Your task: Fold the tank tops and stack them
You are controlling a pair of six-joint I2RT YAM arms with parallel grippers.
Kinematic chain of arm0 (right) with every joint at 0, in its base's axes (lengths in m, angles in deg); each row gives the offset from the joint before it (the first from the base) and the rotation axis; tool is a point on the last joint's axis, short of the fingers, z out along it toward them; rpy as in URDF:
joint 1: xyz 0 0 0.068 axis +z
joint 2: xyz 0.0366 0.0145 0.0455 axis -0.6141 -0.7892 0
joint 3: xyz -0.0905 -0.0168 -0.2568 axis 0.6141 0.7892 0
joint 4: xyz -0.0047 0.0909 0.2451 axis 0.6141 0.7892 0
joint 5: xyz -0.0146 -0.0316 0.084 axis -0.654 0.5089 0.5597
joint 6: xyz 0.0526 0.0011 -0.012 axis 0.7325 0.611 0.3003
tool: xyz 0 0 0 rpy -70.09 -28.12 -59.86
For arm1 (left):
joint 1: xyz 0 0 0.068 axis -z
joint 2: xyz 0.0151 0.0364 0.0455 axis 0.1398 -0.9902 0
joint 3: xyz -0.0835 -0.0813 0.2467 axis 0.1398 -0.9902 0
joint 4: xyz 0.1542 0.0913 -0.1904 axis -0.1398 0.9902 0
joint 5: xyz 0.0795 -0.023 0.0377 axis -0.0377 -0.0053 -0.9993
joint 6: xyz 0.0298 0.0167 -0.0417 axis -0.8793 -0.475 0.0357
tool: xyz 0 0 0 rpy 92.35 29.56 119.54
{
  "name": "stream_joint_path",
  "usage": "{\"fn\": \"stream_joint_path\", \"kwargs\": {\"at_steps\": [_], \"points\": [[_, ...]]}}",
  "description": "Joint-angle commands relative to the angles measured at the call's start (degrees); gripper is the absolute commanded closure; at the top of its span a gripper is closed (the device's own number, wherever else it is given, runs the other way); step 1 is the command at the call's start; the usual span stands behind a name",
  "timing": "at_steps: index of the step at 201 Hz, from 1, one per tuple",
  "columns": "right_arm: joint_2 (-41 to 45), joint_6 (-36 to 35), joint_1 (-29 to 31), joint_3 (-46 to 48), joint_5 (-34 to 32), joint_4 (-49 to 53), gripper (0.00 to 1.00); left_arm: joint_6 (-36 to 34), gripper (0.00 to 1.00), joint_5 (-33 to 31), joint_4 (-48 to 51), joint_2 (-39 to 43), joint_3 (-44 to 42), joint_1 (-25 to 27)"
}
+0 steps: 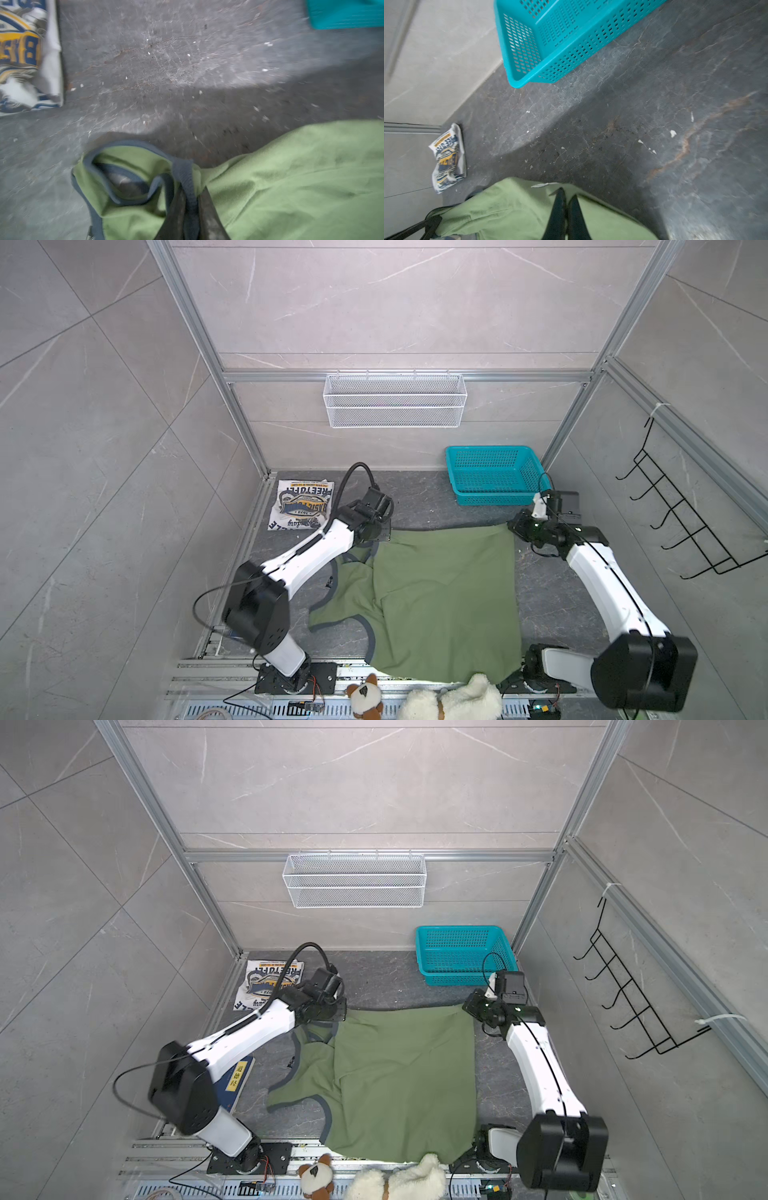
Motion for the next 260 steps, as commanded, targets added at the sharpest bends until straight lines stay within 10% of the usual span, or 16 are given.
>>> {"fn": "stream_joint_path", "kwargs": {"at_steps": [1,24,49,157,260], "points": [[-5.26,0.21,1.46,-1.76,-7.13,-8.33,0.81,-2.47,0.69,-0.92,-3.56,-7.57,9.52,-1.92],[-10.48,-0.38,1.48,-5.48,-13.38,-5.15,0.48,-1.81,0.40,-2.07,1.90,-14.06,17.03,-3.38],[-7.67,-1.19,1.62,-4.06,-14.38,-4.25,0.37,-1.11,0.29,-5.59,4.46,-10.86,16.23,-4.09],[-19.95,-2.77,10.25,-0.67,-5.16,-7.72,0.48,0.25,0.47,11.51,-0.49,-15.21,10.88,1.71],[-32.46,-2.33,12.93,-8.78,-11.36,-7.85,0.59,-1.33,0.50,7.95,-6.02,-22.92,10.86,-2.65]]}}
